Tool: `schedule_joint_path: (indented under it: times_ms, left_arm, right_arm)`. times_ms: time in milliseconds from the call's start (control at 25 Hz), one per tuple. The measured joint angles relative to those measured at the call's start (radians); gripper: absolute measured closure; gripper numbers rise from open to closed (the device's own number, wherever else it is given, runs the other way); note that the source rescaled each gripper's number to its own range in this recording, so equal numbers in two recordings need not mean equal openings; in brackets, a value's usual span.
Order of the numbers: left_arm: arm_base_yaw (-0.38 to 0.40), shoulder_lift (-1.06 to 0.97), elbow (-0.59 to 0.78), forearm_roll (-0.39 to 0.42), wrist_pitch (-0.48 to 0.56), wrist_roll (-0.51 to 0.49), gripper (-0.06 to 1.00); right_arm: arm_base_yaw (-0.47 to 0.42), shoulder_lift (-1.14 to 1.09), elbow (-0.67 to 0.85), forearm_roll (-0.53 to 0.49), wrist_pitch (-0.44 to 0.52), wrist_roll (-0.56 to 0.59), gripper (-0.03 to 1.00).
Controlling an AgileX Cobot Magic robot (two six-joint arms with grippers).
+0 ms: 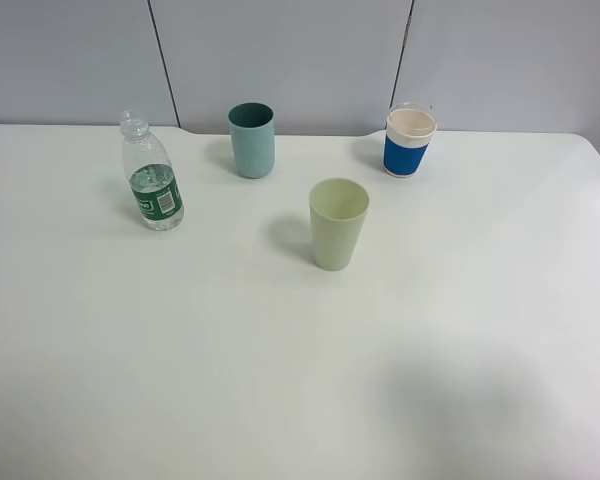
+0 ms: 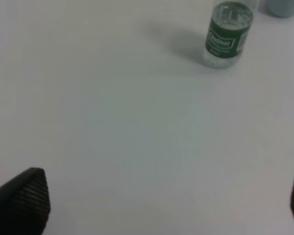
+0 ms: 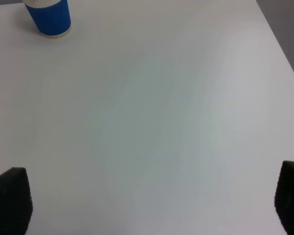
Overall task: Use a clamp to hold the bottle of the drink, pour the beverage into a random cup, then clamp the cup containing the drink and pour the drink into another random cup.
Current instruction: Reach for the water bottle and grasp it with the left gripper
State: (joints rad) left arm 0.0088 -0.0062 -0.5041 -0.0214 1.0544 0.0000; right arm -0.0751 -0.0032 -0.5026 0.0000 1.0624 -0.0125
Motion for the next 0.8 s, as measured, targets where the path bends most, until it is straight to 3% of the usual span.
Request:
schedule_joint_path:
  times_ms: [800]
  left_arm:
    - [0.000,0.000,0.000,0.000,0.000,0.000,-0.06]
  right_arm:
    - [0.000,0.000,0.000,0.000,0.000,0.000,-0.03]
